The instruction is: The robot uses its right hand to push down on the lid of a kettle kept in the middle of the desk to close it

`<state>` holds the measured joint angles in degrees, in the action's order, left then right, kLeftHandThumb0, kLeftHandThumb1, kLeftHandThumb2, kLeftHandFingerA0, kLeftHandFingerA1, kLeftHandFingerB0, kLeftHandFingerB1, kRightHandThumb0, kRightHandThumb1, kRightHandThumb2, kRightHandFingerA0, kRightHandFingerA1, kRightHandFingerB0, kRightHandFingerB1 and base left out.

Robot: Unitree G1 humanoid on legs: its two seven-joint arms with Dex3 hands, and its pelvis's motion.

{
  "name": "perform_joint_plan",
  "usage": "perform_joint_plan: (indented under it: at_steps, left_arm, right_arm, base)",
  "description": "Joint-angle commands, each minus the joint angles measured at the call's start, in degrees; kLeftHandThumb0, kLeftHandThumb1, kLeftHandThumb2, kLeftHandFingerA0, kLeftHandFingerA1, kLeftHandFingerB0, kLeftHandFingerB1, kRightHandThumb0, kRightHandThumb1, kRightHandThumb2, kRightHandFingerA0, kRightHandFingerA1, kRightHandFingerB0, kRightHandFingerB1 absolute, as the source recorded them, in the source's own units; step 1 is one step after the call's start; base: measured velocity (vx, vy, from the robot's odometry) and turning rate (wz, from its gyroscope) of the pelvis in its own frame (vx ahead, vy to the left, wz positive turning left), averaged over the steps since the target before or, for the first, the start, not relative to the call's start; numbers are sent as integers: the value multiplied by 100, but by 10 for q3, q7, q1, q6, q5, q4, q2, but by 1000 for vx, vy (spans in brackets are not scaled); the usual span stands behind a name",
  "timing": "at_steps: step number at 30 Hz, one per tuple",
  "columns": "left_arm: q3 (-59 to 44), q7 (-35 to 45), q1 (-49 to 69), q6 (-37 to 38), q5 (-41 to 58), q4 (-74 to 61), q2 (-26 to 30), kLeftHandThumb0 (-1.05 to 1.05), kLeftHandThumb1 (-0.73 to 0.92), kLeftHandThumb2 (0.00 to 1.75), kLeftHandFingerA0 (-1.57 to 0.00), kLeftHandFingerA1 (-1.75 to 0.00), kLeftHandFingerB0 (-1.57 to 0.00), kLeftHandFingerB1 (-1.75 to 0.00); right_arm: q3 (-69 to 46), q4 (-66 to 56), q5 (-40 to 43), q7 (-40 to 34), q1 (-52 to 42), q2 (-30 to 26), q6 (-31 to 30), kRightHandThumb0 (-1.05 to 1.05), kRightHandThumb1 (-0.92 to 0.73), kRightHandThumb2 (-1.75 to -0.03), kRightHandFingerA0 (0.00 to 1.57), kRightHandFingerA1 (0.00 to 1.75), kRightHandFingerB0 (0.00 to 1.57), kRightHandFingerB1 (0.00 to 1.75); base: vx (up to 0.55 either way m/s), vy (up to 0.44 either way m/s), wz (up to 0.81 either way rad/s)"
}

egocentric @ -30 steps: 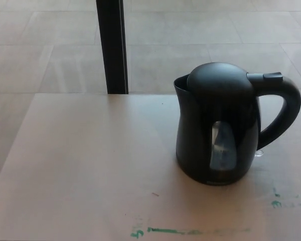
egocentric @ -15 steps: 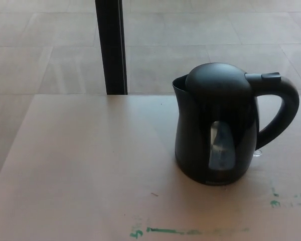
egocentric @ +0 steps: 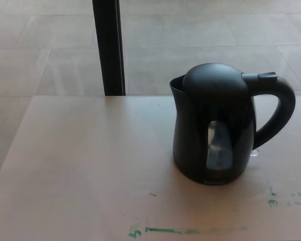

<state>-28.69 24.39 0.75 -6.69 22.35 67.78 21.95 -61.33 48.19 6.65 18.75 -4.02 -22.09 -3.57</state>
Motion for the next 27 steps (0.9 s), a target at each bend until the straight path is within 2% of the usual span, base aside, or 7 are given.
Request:
perform_joint_plan:
  at_steps: [1, 12, 13, 16, 17, 18, 27]
  left_arm:
    - [4, -19, 2, 46, -22, 14, 34, -86, 92, 75, -45, -46, -35, -39]
    - [11, -30, 5, 56, -32, 29, 27, -86, 92, 72, -43, -46, -33, -39]
    - [16, -32, 7, 61, -37, 29, 27, -86, 92, 73, -45, -45, -34, -38]
    - [16, -41, 9, 65, -35, 30, 24, -86, 92, 73, -45, -49, -37, -40]
    - [16, -40, 13, 68, -37, 30, 24, -84, 75, 111, -38, -57, -32, -52]
    - [18, -45, 14, 69, -39, 30, 24, -87, 92, 74, -47, -51, -38, -41]
    - [29, -53, 16, 71, -52, 32, 30, -91, 83, 80, -42, -50, -34, -44]
  right_arm:
    - [-52, 102, 108, -40, -28, 32, 122, -79, -92, -68, 15, 86, 17, 60]
    - [-33, 162, 143, -18, -28, 18, 92, -78, -92, -78, 31, 91, 19, 62]
    - [-34, 164, 148, -29, -23, 17, 86, -76, -77, -117, 49, 85, 21, 62]
    - [-9, 162, 150, -29, -26, 18, 90, -79, -92, -74, 38, 89, 26, 64]
    - [0, 159, 147, -35, -30, 20, 95, -81, -92, -73, 41, 88, 25, 61]
    - [6, 158, 149, -38, -32, 21, 95, -81, -92, -71, 43, 89, 26, 63]
    - [42, 174, 174, -49, -44, 12, 91, -78, -92, -79, 47, 85, 28, 62]
  base:
    - [0, 0, 0]
    - [0, 0, 0]
    - [0, 0, 0]
    - [0, 0, 0]
    - [0, 0, 0]
    - [0, 0, 0]
    - [0, 0, 0]
